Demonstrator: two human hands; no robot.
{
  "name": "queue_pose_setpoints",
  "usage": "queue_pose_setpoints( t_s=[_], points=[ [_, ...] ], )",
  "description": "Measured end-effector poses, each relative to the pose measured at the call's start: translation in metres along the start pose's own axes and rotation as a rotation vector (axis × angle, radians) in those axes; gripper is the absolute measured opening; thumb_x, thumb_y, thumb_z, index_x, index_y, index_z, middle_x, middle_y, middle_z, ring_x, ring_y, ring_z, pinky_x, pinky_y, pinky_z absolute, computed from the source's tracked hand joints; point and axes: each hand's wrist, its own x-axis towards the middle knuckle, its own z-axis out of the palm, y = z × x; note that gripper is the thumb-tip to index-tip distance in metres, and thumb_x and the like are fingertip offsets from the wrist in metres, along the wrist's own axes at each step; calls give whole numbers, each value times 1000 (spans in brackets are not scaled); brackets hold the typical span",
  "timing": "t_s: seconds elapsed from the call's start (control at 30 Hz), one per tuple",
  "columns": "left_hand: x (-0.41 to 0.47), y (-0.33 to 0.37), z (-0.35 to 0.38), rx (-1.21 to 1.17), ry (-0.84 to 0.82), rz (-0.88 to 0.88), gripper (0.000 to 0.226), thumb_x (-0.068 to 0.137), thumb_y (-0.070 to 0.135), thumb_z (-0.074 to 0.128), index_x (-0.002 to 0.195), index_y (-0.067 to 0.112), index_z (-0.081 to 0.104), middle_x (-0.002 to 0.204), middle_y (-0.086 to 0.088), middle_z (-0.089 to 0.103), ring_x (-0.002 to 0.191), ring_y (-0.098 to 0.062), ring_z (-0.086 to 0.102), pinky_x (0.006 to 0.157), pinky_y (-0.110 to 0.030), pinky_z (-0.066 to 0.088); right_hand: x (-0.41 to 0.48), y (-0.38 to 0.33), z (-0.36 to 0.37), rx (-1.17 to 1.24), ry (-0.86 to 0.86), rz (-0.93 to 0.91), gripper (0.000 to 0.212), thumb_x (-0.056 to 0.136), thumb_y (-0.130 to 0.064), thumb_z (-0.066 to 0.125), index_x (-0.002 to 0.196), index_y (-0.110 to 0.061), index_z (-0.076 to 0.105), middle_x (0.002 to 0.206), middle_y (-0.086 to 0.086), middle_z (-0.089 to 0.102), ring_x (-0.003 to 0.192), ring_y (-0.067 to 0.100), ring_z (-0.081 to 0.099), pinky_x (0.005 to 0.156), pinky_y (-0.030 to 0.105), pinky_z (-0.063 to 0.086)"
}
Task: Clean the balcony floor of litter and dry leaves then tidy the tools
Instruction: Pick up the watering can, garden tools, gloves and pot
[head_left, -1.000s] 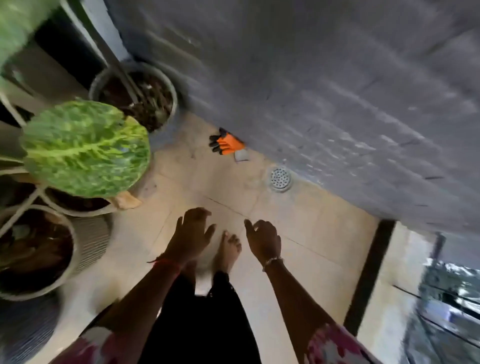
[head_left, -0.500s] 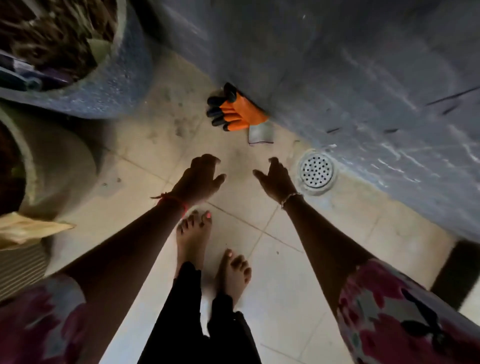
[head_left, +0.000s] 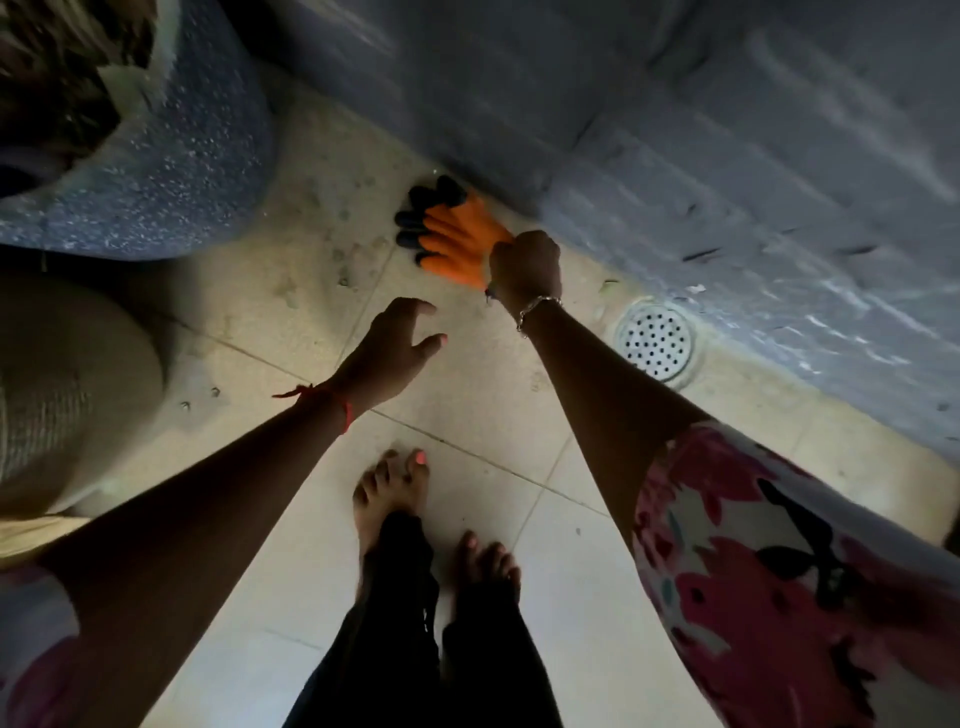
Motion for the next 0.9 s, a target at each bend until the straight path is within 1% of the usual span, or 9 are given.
queue_pose_setpoints(
  t_s=[0.1,0.2,0.27,0.33,0.4,0.47,0.63,0.8,0.9],
  points=[
    [-21,36,-7,-352,32,-231,43,99,26,44,135,4,43,139,-13,46,128,-25,44,99,-25,33,-43,-9,-35,359,-193,45,24,89,-16,54,68,-9,61,53,-3,65,46,0,60,53,26,48],
    [-49,90,-26,-983,-101,-578,64,95,51,37,140,5,33,138,-16,47,125,-30,47,98,-47,39,-96,-21,-79,610,-363,6,29,67,-27,71,87,-5,73,82,12,73,73,25,70,74,36,56],
    [-79,131,-54,-1348,-152,-622,69,92,55,40,137,4,32,132,-18,50,119,-31,52,93,-52,41,-143,-36,-124,729,-378,15,35,59,-15,59,88,3,69,80,20,70,64,27,66,60,34,54],
    [-118,202,-102,-1477,-171,-563,39,94,38,48,120,9,47,117,-15,57,100,-27,60,84,-48,48,-198,-61,-190,722,-331,29,26,58,-14,51,77,-1,64,63,16,59,44,21,50,43,24,36],
    [-154,256,-144,-1387,-124,-473,11,94,20,50,99,13,58,100,-10,63,81,-19,64,69,-35,57,-252,-80,-244,678,-305,-32,23,65,-13,50,81,-3,63,69,13,58,57,23,53,55,30,43],
    [-170,278,-163,-1279,-186,-421,10,93,13,50,92,15,60,84,-4,70,76,-13,64,57,-24,57,-275,-83,-258,711,-300,-98,38,62,-9,53,92,14,59,80,20,59,72,30,56,71,40,46],
    [-317,423,-254,-1081,-123,-150,19,90,1,52,79,15,60,62,3,68,62,-7,63,56,-18,51,-441,-147,-395,782,-154,-173,46,61,-15,55,104,0,58,91,16,64,80,28,62,66,32,49],
    [-453,502,-290,-1090,-112,196,27,87,-5,53,109,11,59,85,2,72,76,-7,68,65,-19,55,-580,-162,-472,824,41,-360,10,91,-16,59,90,-7,63,84,11,66,77,22,60,73,37,49],
    [-532,518,-287,-1045,-165,329,42,86,-9,52,116,20,54,86,9,73,76,-6,69,58,-19,53,-646,-153,-494,856,111,-369,22,94,-11,52,76,-2,61,67,10,64,64,20,58,65,33,46]
  ],
)
